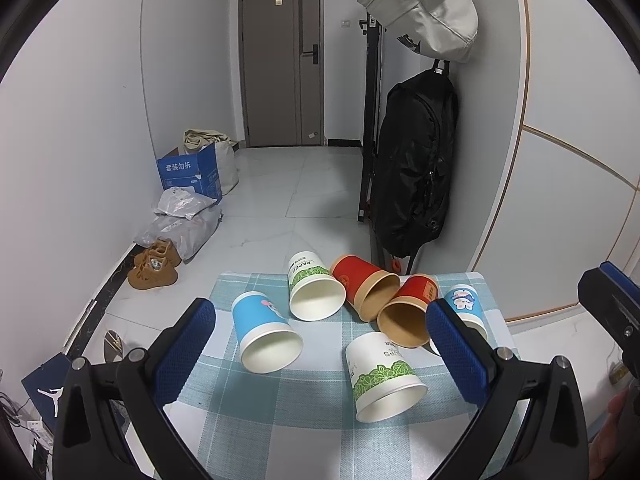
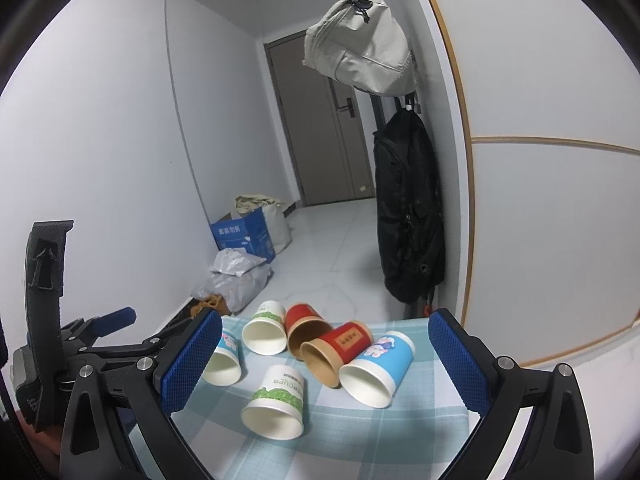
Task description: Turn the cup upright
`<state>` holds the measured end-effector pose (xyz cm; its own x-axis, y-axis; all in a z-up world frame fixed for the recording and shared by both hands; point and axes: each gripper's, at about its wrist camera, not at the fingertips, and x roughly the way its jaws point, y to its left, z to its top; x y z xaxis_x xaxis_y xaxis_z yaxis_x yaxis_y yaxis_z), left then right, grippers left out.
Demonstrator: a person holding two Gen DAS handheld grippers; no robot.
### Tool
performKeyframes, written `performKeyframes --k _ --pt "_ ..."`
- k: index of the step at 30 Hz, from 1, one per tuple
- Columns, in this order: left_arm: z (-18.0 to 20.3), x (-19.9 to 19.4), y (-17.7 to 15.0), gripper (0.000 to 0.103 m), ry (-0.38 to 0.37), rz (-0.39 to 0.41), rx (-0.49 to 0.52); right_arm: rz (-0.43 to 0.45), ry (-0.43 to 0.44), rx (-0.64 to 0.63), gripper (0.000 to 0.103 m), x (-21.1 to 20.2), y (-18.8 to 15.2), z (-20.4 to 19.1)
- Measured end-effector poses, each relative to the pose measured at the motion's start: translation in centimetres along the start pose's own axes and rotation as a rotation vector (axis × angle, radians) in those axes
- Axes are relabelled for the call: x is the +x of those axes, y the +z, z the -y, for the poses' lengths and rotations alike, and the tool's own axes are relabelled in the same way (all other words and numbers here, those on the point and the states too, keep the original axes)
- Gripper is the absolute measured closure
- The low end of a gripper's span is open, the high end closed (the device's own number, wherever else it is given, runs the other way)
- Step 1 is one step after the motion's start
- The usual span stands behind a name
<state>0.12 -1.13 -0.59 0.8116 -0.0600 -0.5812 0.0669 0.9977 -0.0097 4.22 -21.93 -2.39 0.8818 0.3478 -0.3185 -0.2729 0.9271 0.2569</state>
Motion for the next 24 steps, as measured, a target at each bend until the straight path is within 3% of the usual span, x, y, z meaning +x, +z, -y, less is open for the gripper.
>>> performKeyframes --k 8,12,19,24 --pt "0.0 0.2 -0.2 0.001 -0.035 -0.022 -0.009 -0.006 -0.015 0.015 0.000 -0.2 0.2 0.3" --pt "0.0 0.8 -0.5 0.001 -0.086 -0.069 -0.029 -0.006 -0.032 0.024 0.000 -0.3 0.5 0.8" --pt "-0.2 3.2 -2.1 0.001 -0.239 -0.235 -0.153 -0.050 -0.122 0.090 0.000 -0.2 0.7 3.0" --pt "0.9 4.2 -3.6 0.005 -0.331 -0.350 -0.182 -0.038 -0.152 0.112 0.000 -1.0 1.3 4.2"
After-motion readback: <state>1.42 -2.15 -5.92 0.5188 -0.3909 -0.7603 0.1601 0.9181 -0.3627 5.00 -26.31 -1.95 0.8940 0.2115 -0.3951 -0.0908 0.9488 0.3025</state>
